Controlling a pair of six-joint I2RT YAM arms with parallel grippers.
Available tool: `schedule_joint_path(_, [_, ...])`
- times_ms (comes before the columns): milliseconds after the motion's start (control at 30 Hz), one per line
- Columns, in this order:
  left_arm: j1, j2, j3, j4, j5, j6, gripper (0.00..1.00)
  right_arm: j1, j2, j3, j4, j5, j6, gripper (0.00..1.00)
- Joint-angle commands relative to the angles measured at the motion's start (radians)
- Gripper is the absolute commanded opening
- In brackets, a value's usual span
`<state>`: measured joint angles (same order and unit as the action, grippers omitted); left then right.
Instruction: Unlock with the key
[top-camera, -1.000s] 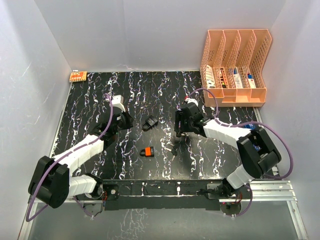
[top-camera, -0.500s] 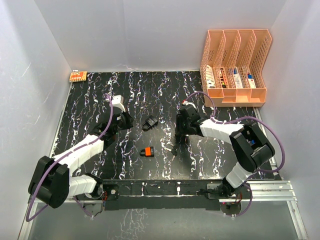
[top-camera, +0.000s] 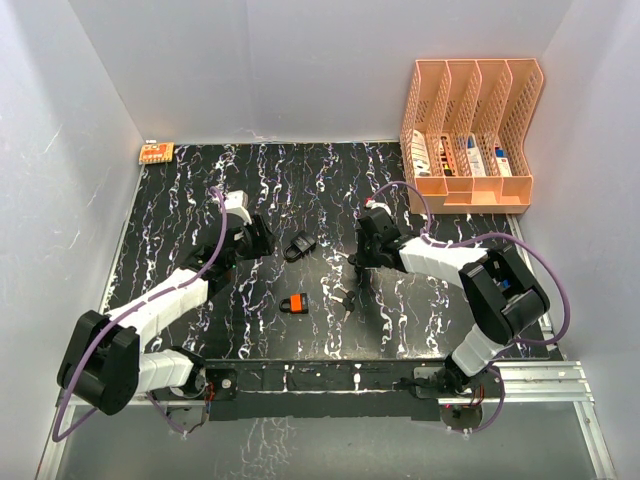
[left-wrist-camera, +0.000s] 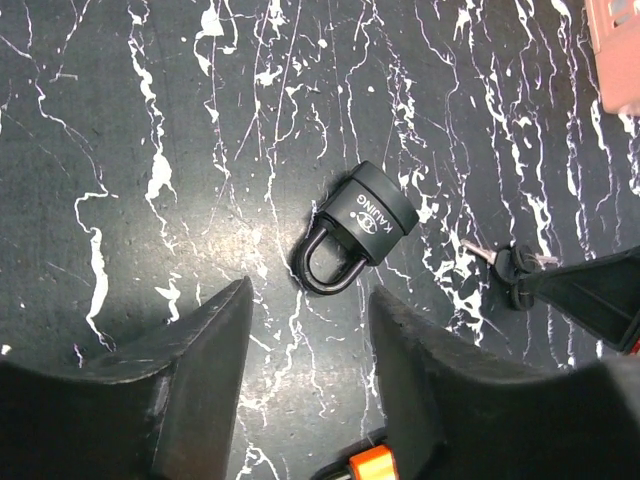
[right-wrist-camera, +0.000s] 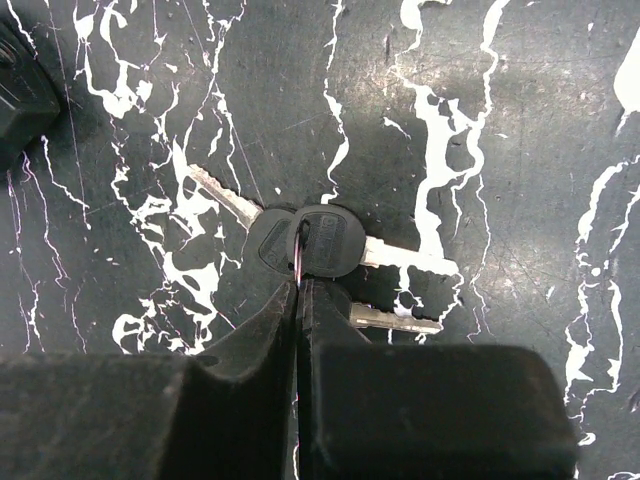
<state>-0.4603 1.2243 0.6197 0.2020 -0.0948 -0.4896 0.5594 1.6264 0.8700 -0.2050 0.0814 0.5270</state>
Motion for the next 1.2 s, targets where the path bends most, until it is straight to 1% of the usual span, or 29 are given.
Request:
schedule_joint_path(0, [-0.002, 0.005, 0.027, 0.012, 0.021, 0.011, 0.61, 0.003, -0.040, 0.033, 0.043, 0.025, -0.005, 0.00])
schedule_joint_path(33, [-0.002, 0.007, 0.027, 0.015, 0.030, 0.015, 0.68, 0.003, -0.064, 0.022, 0.062, 0.021, -0.010, 0.00])
schedule_joint_path(67, [-0.002, 0.007, 0.025, 0.023, 0.043, 0.020, 0.73, 0.006, -0.095, 0.008, 0.091, 0.013, -0.026, 0.00])
schedule_joint_path(133, [-0.002, 0.008, 0.011, 0.058, 0.081, 0.025, 0.80, 0.008, -0.175, -0.032, 0.160, -0.002, -0.051, 0.00])
schedule_joint_path(200, [-0.001, 0.005, -0.007, 0.109, 0.122, 0.023, 0.84, 0.008, -0.246, -0.062, 0.211, -0.026, -0.076, 0.00])
schedule_joint_path(300, [-0.002, 0.007, -0.029, 0.189, 0.181, 0.003, 0.88, 0.010, -0.330, -0.098, 0.283, -0.090, -0.110, 0.00])
schedule_joint_path(500, [-0.001, 0.029, -0.052, 0.285, 0.241, -0.062, 0.89, 0.010, -0.406, -0.125, 0.373, -0.262, -0.160, 0.00])
schedule_joint_path(600, [-0.002, 0.039, -0.066, 0.331, 0.262, -0.107, 0.89, 0.009, -0.419, -0.148, 0.437, -0.364, -0.176, 0.00])
schedule_joint_path(667, [-0.001, 0.042, -0.075, 0.354, 0.269, -0.134, 0.89, 0.009, -0.421, -0.157, 0.459, -0.404, -0.176, 0.00])
schedule_joint_path(1167, [-0.008, 0.058, -0.132, 0.489, 0.298, -0.262, 0.85, 0.009, -0.439, -0.178, 0.507, -0.434, -0.145, 0.00])
